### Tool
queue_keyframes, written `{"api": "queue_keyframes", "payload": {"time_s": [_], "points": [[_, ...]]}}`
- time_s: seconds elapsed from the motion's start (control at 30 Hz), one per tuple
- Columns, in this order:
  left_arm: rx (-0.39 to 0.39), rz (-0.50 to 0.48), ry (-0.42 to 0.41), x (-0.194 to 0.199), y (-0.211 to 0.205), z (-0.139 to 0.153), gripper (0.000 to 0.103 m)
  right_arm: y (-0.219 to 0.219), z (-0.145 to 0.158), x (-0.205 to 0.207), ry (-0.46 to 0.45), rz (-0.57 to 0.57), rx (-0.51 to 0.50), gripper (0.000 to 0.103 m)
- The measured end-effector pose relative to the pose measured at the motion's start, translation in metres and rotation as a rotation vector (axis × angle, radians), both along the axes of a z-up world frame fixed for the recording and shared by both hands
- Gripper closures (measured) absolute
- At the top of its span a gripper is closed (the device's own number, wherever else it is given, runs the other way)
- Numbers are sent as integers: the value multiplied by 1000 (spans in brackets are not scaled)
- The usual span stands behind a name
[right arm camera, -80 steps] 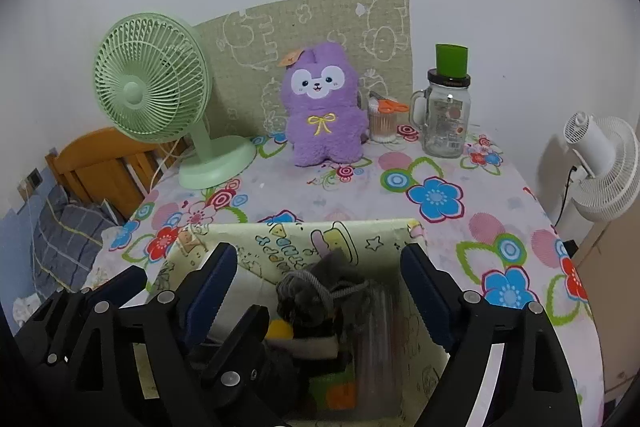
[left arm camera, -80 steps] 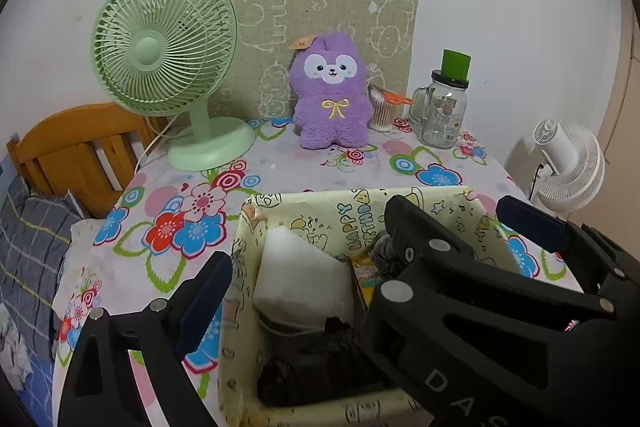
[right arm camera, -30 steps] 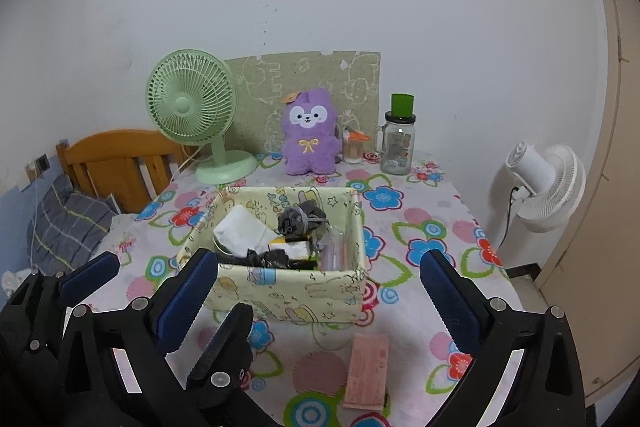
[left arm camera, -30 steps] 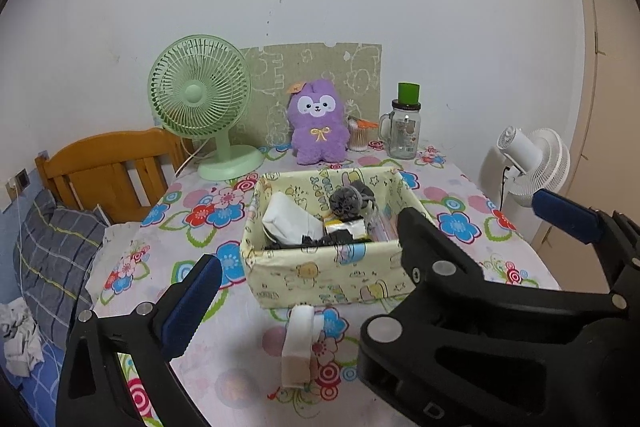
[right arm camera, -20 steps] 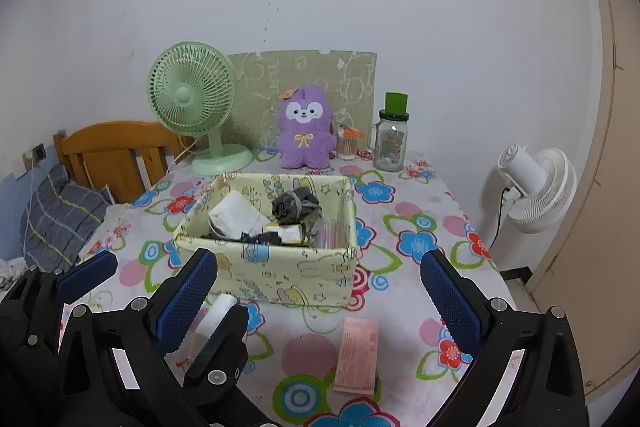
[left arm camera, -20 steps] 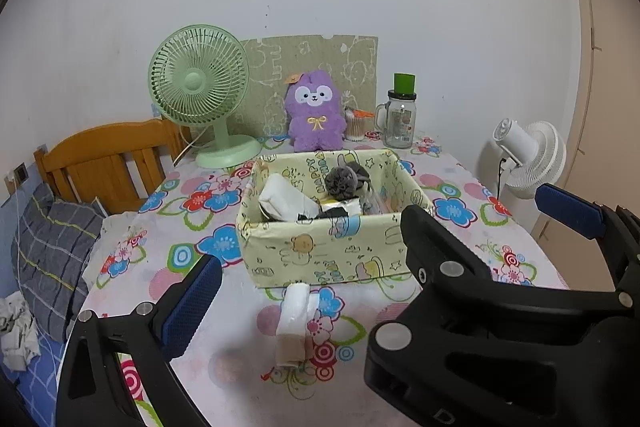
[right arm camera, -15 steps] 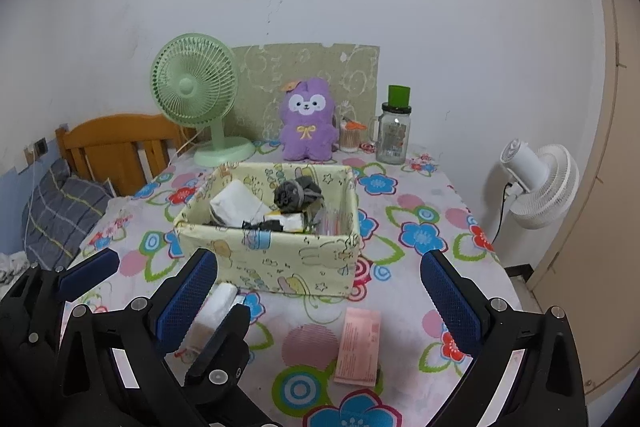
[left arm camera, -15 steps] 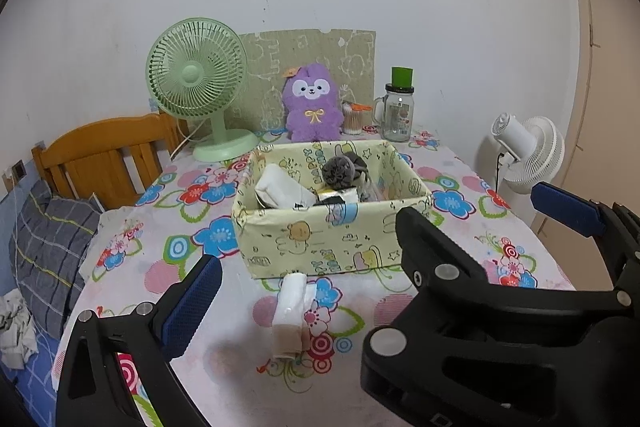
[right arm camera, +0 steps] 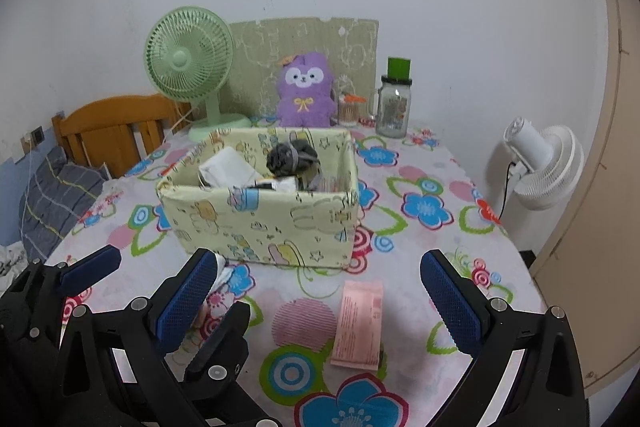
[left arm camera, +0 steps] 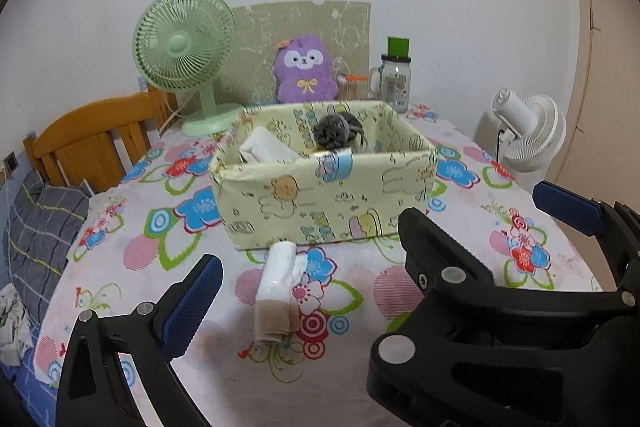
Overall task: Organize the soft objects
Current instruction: 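Withdraw both open grippers from the box toward the remaining items, then grasp the white rolled sock with the left gripper while the right gripper grasps the pink packet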
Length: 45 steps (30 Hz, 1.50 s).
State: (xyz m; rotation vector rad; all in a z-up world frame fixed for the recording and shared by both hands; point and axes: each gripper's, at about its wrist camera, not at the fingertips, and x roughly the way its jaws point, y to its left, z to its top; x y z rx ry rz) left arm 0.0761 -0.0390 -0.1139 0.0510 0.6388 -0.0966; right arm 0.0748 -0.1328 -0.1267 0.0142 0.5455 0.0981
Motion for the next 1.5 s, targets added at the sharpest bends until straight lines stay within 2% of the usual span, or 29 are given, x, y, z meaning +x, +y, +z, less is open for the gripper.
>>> {"api": "queue_keyframes", "payload": {"time_s": [0.23,0.57,0.67,0.93,1.0,1.03,1.23,1.5], "points": [[12,3,58,13,-4,-20,5,-4,-20,15,61,-4,10,1],[32,-13,144,35,-14,-48,11,-13,-52,43,162,-11,23,8],[39,-22,165,40,-18,-53,13,-18,-63,51,203,-20,36,14],[55,-43,212,48,-31,-67,13,-28,-84,66,282,-33,61,42],[56,-45,219,50,-32,-69,13,-27,-86,67,281,-35,48,55],[54,-48,219,50,-32,-68,14,-27,-86,67,282,-30,52,58],[49,-48,211,50,-30,-64,14,-26,-84,68,280,-22,74,61],[30,-33,162,47,-20,-49,14,-17,-66,63,231,-13,79,62]]}}
